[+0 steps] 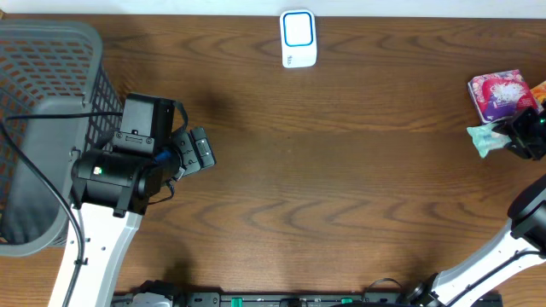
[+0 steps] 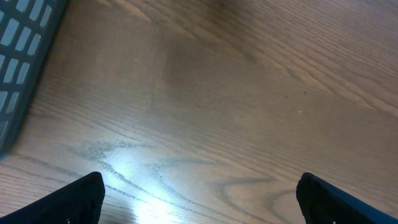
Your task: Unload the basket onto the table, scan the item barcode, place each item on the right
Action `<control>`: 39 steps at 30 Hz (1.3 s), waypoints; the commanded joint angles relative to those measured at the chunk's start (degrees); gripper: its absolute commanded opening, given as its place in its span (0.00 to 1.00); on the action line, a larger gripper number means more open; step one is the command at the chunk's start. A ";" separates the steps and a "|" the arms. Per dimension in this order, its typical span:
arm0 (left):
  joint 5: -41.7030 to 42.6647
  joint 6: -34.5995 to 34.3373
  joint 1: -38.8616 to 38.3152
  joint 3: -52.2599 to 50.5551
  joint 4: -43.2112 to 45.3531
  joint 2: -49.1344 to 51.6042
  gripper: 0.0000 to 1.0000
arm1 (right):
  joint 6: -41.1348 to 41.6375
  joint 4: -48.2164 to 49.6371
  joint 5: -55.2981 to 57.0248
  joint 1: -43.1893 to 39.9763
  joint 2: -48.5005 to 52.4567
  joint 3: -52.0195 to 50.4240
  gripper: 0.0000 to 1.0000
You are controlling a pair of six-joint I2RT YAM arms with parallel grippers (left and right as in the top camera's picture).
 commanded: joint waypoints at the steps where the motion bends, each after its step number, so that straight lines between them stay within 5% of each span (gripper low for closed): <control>1: -0.52 0.35 0.24 -0.26 -0.24 0.09 0.98 | 1.68 -1.92 -3.96 1.60 -4.59 1.57 0.46; 7: -0.55 0.35 0.24 -0.26 -0.24 0.09 0.98 | 2.73 -5.01 -4.55 9.73 -12.85 1.57 0.48; 10: -0.55 0.35 0.24 -0.26 -0.24 0.09 0.98 | 3.15 -5.75 -0.74 15.96 -16.55 1.57 0.59; 12: -0.55 0.35 0.24 -0.26 -0.24 0.09 0.98 | 3.15 -6.03 0.92 20.31 -18.34 1.57 0.94; 13: -0.52 0.35 0.24 -0.26 -0.24 0.09 0.98 | 3.13 -6.38 1.33 22.36 -19.15 1.57 0.99; 28: -0.52 0.35 0.24 -0.26 -0.24 0.09 0.98 | 5.20 -15.54 8.28 46.80 -33.53 -0.74 0.99; 39: -0.55 0.35 0.24 -0.26 -0.24 0.09 0.98 | 4.83 -2.69 22.36 65.42 -56.87 -26.38 0.99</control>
